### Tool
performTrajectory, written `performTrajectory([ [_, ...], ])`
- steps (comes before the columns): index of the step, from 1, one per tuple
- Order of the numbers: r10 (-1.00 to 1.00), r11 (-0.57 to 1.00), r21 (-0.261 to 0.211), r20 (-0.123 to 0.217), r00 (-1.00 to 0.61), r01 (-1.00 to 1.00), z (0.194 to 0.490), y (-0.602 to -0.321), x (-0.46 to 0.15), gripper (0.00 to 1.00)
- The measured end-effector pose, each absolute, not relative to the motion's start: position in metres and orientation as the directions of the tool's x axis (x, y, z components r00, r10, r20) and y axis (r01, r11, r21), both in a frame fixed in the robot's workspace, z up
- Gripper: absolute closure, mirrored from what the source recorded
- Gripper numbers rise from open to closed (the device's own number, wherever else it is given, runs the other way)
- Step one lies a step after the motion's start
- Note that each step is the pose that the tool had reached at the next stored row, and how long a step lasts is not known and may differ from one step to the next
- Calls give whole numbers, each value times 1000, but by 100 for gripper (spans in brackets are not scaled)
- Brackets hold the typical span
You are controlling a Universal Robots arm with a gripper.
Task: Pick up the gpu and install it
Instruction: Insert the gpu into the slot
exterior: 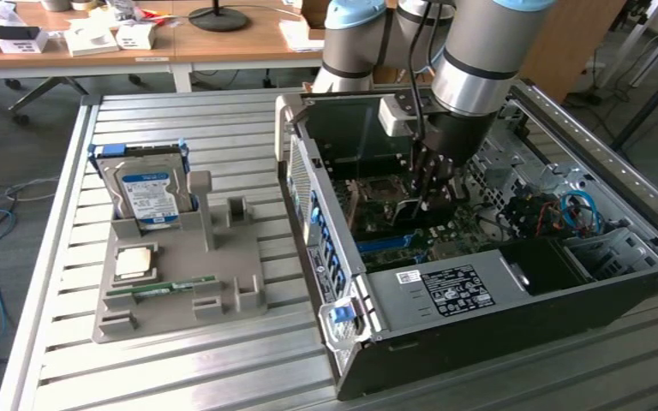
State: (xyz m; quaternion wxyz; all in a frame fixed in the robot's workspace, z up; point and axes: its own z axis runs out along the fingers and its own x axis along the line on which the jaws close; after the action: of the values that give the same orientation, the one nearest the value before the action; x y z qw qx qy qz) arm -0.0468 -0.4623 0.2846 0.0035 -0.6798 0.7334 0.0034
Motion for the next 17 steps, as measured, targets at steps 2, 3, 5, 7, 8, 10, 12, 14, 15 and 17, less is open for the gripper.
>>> performTrajectory([
  [2,-997,76,0,-10,-76,-997,285,-462,-47,74],
  [3,-997,76,0,-10,-76,-997,285,-462,-47,74],
  [5,-997,76,0,-10,-76,-997,285,-462,-48,74],
  [7,-997,76,0,-10,-76,-997,285,-462,-48,74],
  [8,-997,76,0,-10,-76,-997,285,-462,-48,74],
  [10,-997,76,0,-10,-76,-997,285,-462,-48,74],
  [12,-997,76,0,-10,-76,-997,284,-462,-49,74],
  [14,-997,76,0,-10,-76,-997,284,-462,-49,74],
  [15,-997,76,0,-10,-76,-997,284,-462,-49,74],
  [17,-997,76,0,-10,-76,-997,284,-462,-50,74],
])
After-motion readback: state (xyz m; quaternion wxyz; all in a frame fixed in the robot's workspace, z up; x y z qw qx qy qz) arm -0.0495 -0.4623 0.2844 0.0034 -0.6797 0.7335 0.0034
